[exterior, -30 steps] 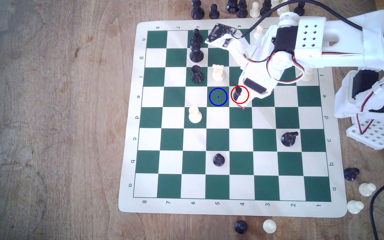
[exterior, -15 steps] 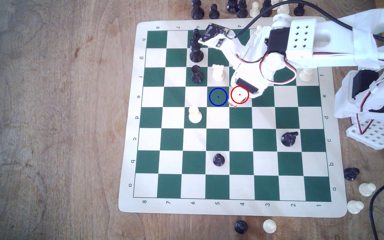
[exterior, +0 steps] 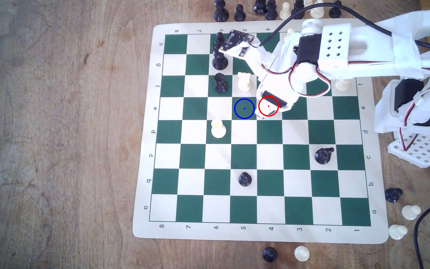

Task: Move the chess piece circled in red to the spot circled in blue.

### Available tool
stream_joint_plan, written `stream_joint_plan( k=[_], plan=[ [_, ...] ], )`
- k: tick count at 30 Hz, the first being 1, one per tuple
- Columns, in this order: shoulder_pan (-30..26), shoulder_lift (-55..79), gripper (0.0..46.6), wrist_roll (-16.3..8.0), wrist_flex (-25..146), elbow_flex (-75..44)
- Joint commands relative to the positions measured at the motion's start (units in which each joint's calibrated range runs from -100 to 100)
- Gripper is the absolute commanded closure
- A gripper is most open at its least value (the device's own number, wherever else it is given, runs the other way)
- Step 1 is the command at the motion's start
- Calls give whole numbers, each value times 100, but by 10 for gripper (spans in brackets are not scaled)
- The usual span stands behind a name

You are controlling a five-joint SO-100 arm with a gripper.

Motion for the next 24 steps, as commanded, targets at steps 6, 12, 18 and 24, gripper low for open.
stream_joint_plan(
  k=[6, 12, 18, 24],
  plan=[
    [-16, -43, 464, 29, -16, -435],
    [-24, -136, 464, 78, 173, -471],
    [-47, -765, 464, 83, 672, -752],
    [-172, -722, 464, 93, 1172, -1532]
  ],
)
